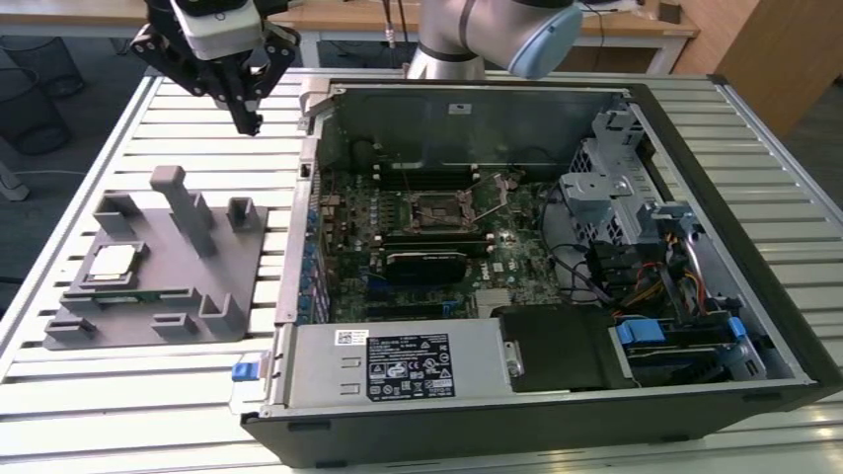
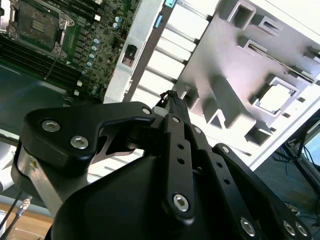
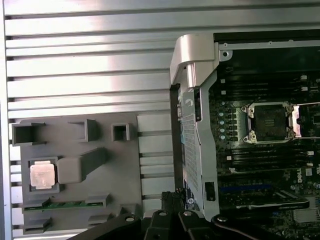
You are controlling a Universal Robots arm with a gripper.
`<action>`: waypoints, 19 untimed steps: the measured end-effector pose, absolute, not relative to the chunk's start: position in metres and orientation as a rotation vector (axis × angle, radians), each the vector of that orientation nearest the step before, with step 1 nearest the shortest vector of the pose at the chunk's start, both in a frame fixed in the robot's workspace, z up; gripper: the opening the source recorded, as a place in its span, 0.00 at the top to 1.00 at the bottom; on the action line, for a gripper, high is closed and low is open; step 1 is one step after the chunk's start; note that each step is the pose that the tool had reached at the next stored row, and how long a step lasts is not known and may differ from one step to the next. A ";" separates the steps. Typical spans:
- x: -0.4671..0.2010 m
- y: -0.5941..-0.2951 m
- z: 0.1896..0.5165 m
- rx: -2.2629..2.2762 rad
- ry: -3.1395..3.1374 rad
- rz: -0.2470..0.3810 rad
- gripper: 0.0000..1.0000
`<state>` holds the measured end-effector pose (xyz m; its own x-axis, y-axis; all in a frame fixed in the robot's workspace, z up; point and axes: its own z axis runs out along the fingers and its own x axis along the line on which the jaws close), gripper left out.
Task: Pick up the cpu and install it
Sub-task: 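Reach for the cpu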
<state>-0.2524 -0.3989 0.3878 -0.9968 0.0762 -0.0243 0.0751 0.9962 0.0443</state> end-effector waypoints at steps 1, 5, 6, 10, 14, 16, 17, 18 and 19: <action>-0.254 -0.399 0.388 0.118 3.113 0.068 0.89; -0.258 -0.399 0.388 0.118 3.113 0.068 0.89; -0.259 -0.399 0.388 0.118 3.113 0.068 0.89; -0.264 -0.399 0.388 0.118 3.113 0.068 0.89; -0.271 -0.399 0.387 0.118 3.113 0.068 0.89; -0.275 -0.399 0.387 0.118 3.113 0.068 0.89; -0.276 -0.399 0.387 0.118 3.113 0.068 0.89; -0.277 -0.399 0.387 0.118 3.113 0.068 0.89; -0.278 -0.399 0.387 0.118 3.113 0.068 0.89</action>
<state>-0.2784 -0.3989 0.3873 -0.9968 0.0762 -0.0244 0.0751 0.9962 0.0443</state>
